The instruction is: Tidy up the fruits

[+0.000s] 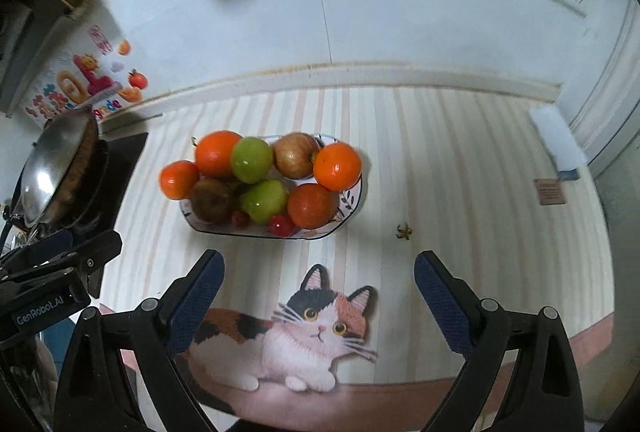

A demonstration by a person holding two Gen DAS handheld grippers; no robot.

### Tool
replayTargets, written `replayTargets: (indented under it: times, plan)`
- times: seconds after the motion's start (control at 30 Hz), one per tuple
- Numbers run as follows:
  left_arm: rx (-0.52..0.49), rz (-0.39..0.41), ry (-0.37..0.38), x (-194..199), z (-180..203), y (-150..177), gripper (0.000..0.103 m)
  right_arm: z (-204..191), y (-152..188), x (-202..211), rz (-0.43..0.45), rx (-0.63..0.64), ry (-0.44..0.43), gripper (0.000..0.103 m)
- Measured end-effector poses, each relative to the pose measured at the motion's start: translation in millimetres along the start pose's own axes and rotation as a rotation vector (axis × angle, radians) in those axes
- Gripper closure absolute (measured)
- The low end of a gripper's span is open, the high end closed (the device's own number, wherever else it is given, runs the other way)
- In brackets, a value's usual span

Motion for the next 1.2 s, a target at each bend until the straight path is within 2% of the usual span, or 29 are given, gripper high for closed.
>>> replayTargets:
  times: [0.17, 0.37, 0.7, 0.97, 1.2]
  plan:
    - [-0.028, 0.072, 0.010, 49, -8, 21, 0.013, -16, 21, 57, 0.076, 0.022, 0.020, 0.005]
    - [-0.053, 0.147, 0.029, 110, -24, 57, 0.013, -34, 64, 123, 0.144, 0.016, 0.038, 0.003]
    - [-0.091, 0.207, 0.065, 176, -37, 105, 0.013, -68, 131, 214, 0.224, 0.000, 0.063, 0.003]
    - [-0.061, 0.240, 0.071, 202, -41, 119, 0.013, -79, 143, 263, 0.293, 0.027, 0.052, 0.003]
    - [-0.025, 0.257, 0.070, 209, -38, 119, 0.013, -77, 139, 274, 0.296, 0.052, 0.026, 0.003]
Point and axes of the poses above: each gripper's, at about its wrist camera, not at the fingertips, and x roughly against the way its jaws point, z to its right, y to its underside, the point moved 7 cm from there along -x, roughly the way its jaws point, and after that the axes turned 4 degrees about -y, right-handed, at the moved point
